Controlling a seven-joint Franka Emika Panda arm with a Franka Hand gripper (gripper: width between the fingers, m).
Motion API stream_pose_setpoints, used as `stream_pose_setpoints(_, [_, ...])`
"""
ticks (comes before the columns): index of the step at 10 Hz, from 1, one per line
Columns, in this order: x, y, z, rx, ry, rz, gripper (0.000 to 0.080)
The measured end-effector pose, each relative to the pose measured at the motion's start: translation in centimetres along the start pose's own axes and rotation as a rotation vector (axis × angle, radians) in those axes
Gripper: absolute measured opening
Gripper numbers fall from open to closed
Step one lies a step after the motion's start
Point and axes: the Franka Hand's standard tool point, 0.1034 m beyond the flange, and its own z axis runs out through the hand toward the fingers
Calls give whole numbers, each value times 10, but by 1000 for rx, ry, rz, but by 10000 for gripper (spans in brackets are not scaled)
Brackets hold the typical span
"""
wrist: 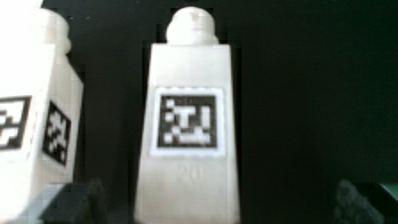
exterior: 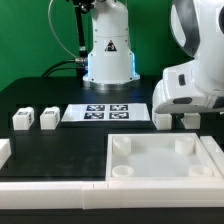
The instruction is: Assemble one leg
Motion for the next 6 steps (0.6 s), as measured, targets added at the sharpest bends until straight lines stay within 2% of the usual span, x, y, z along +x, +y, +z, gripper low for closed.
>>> stream_pose_setpoints(2, [-2, 0, 14, -7, -20, 5, 649])
stream_pose_setpoints(4, [-2, 1, 17, -7, -25, -3, 649])
stream_pose_setpoints(5, [-2, 1, 17, -7, -25, -3, 513])
stream_pose_setpoints(6, [-2, 1, 17, -7, -25, -3, 513])
